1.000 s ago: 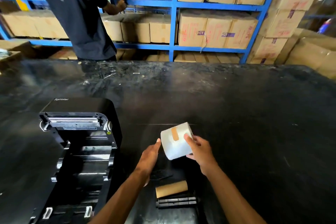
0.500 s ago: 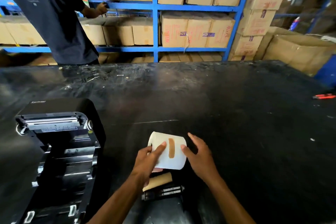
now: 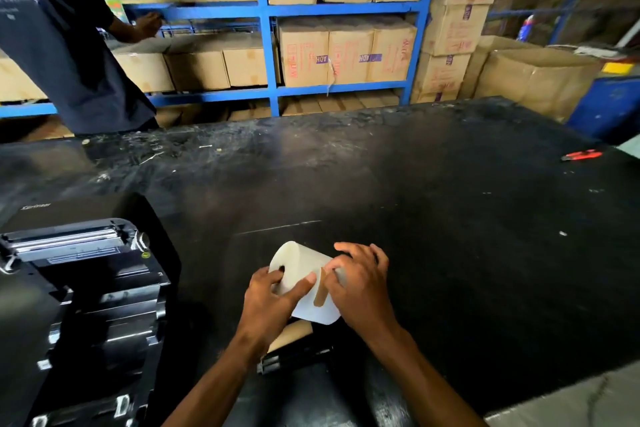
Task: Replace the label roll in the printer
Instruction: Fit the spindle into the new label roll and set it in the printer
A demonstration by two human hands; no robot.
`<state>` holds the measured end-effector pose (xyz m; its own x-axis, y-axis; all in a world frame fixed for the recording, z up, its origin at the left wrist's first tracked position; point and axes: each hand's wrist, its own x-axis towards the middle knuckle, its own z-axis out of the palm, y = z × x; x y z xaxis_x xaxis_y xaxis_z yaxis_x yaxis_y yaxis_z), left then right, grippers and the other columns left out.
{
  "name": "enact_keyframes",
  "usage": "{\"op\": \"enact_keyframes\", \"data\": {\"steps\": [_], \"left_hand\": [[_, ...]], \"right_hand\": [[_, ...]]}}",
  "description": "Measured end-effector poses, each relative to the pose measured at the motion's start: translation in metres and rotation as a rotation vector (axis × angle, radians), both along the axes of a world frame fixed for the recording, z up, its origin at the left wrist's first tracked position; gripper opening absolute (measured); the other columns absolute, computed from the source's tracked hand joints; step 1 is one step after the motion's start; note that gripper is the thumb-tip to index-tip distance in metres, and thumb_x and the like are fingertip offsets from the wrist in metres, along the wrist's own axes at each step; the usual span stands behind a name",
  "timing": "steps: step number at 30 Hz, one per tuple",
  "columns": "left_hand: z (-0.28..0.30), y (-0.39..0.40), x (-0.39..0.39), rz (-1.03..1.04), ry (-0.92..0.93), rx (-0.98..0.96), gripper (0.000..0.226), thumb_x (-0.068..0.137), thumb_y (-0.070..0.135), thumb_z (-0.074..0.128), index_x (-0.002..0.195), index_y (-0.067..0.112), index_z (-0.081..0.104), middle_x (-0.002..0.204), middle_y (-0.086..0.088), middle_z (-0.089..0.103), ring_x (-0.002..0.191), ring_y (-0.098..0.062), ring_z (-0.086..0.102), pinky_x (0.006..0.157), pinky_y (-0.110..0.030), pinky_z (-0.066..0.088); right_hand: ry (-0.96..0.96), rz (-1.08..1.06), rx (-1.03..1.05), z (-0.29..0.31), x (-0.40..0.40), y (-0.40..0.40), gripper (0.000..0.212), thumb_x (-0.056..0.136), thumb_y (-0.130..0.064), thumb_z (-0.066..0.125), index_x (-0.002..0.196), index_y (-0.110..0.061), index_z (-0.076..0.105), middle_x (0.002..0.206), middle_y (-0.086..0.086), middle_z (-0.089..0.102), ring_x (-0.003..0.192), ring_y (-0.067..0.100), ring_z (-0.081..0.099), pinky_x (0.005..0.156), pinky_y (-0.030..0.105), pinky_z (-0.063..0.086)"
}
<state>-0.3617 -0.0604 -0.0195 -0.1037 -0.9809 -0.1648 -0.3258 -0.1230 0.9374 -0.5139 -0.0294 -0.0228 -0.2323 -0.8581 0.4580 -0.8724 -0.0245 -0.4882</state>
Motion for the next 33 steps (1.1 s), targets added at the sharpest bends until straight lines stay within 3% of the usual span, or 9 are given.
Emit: {"op": "enact_keyframes", "data": {"steps": [3, 6, 8, 12, 16, 20, 23, 27, 33], "left_hand": [[0.001, -0.006, 0.0, 0.041, 0.092, 0.118, 0.069, 0.052, 0.069, 0.078, 0.093, 0.015, 0.07, 0.106, -0.009, 0.069, 0.094, -0.026, 0.068, 0.076, -0.048, 0.061], [0.009, -0.008, 0.003, 0.095, 0.242, 0.184, 0.041, 0.071, 0.045, 0.077, 0.081, 0.006, 0.072, 0.091, -0.014, 0.074, 0.082, -0.027, 0.07, 0.058, -0.038, 0.06], [0.011, -0.002, 0.008, 0.12, 0.313, 0.188, 0.04, 0.074, 0.042, 0.075, 0.082, 0.003, 0.072, 0.093, -0.018, 0.074, 0.085, -0.031, 0.07, 0.063, -0.041, 0.061], [-0.022, 0.034, 0.016, 0.149, 0.329, 0.314, 0.047, 0.068, 0.047, 0.077, 0.084, 0.003, 0.072, 0.098, -0.018, 0.074, 0.095, -0.034, 0.07, 0.08, -0.055, 0.059], [-0.012, 0.026, 0.015, 0.166, 0.442, 0.349, 0.062, 0.068, 0.047, 0.076, 0.1, -0.006, 0.068, 0.109, -0.023, 0.071, 0.102, -0.036, 0.068, 0.072, -0.051, 0.061], [-0.004, 0.03, 0.014, 0.179, 0.532, 0.388, 0.048, 0.078, 0.039, 0.072, 0.102, -0.002, 0.069, 0.109, -0.02, 0.071, 0.098, -0.032, 0.07, 0.059, -0.035, 0.059], [-0.002, 0.03, 0.018, 0.172, 0.532, 0.411, 0.046, 0.077, 0.043, 0.071, 0.103, 0.004, 0.07, 0.112, -0.017, 0.071, 0.102, -0.031, 0.069, 0.067, -0.04, 0.061], [-0.002, 0.034, 0.023, 0.172, 0.534, 0.408, 0.042, 0.078, 0.043, 0.07, 0.101, 0.008, 0.071, 0.11, -0.014, 0.073, 0.101, -0.029, 0.07, 0.074, -0.042, 0.061], [0.002, 0.039, 0.027, 0.19, 0.574, 0.403, 0.033, 0.081, 0.041, 0.067, 0.097, 0.013, 0.07, 0.104, -0.011, 0.074, 0.091, -0.023, 0.072, 0.07, -0.041, 0.062]], "right_hand": [[-0.282, 0.037, 0.02, 0.015, 0.005, 0.005, 0.034, 0.073, -0.042, 0.037, 0.069, -0.02, 0.062, 0.115, -0.009, 0.063, 0.115, 0.008, 0.052, 0.11, 0.028, 0.013], [-0.565, 0.034, -0.054, 0.02, 0.001, 0.014, 0.024, 0.07, -0.039, 0.047, 0.067, -0.021, 0.063, 0.11, -0.013, 0.064, 0.11, 0.009, 0.055, 0.107, 0.035, 0.032], [-0.656, -0.004, -0.03, 0.017, -0.011, 0.029, 0.011, 0.076, -0.029, 0.057, 0.068, -0.024, 0.063, 0.111, -0.01, 0.065, 0.11, 0.014, 0.057, 0.104, 0.041, 0.04], [-0.467, -0.083, 0.464, -0.048, -0.042, 0.079, 0.01, 0.081, -0.023, 0.066, 0.071, -0.022, 0.065, 0.122, -0.009, 0.056, 0.118, 0.008, 0.045, 0.112, 0.034, 0.018], [-0.31, 0.014, 0.678, -0.083, -0.05, 0.084, 0.022, 0.082, -0.03, 0.066, 0.064, -0.038, 0.055, 0.14, -0.004, 0.047, 0.134, 0.014, 0.034, 0.108, 0.032, 0.013], [-0.234, -0.007, 0.588, -0.097, -0.044, 0.086, 0.026, 0.078, -0.026, 0.07, 0.066, -0.039, 0.051, 0.148, -0.003, 0.037, 0.14, 0.016, 0.024, 0.106, 0.028, 0.008], [-0.212, -0.057, 0.565, -0.1, -0.045, 0.084, 0.01, 0.078, -0.031, 0.069, 0.085, -0.032, 0.061, 0.149, -0.002, 0.035, 0.14, 0.018, 0.023, 0.108, 0.031, 0.009], [-0.15, -0.057, 0.648, -0.102, -0.049, 0.081, 0.039, 0.079, -0.038, 0.067, 0.115, -0.027, 0.057, 0.147, 0.0, 0.035, 0.139, 0.018, 0.025, 0.112, 0.035, 0.01], [-0.278, -0.102, 0.521, -0.089, -0.024, 0.064, 0.033, 0.082, -0.049, 0.062, 0.099, -0.021, 0.067, 0.114, -0.001, 0.059, 0.113, 0.019, 0.049, 0.099, 0.034, 0.029]]}}
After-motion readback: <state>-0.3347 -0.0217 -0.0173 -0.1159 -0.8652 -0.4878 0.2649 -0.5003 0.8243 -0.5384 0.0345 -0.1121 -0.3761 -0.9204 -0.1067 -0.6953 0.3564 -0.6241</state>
